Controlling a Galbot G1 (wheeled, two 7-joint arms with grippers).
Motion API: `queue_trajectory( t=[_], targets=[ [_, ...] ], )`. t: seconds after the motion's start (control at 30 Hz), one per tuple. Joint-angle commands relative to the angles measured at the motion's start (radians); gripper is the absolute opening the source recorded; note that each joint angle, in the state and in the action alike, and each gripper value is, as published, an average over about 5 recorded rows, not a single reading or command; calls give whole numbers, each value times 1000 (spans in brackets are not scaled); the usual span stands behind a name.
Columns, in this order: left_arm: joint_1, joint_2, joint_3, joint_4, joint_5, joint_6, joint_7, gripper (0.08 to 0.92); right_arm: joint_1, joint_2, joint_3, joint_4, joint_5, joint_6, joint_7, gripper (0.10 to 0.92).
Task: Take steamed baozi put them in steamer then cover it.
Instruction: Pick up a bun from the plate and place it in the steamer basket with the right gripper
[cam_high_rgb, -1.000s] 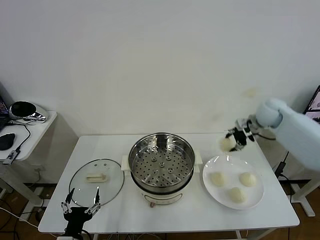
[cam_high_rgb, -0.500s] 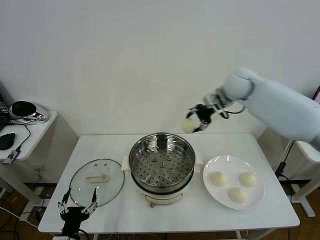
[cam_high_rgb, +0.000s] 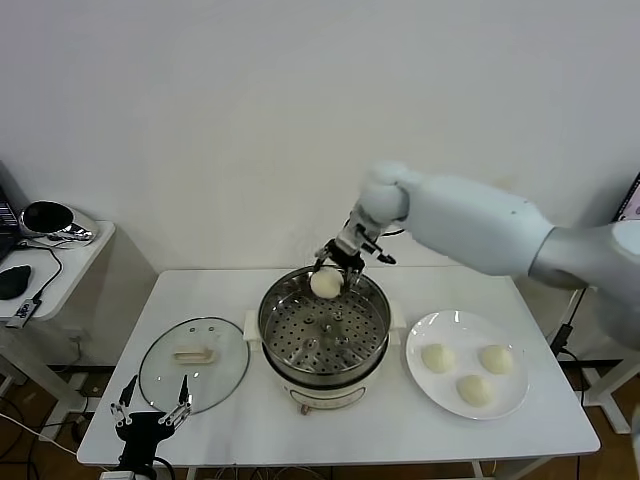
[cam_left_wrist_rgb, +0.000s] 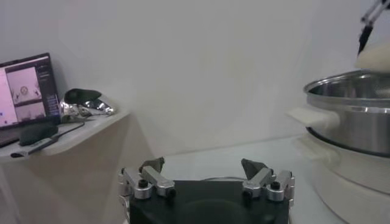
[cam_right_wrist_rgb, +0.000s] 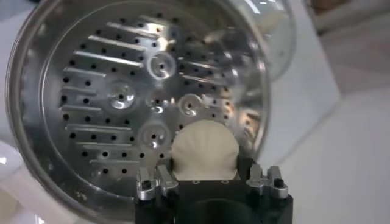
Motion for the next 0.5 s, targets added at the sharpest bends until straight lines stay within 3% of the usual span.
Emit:
queue_trajectory(
  t=[0.03,0.37,0.5],
  targets=[
    [-1,-1,0,-1,0,1,1,823,-27,61,-25,-57,-172,122,24,636],
    [-7,-3,-1,5,-2,0,0,823,-61,115,7,-147,-287,187,55,648],
    [-9,-3,-2,6,-4,0,0,823,-64,120,6,-149,-277,199,68,721]
  ],
)
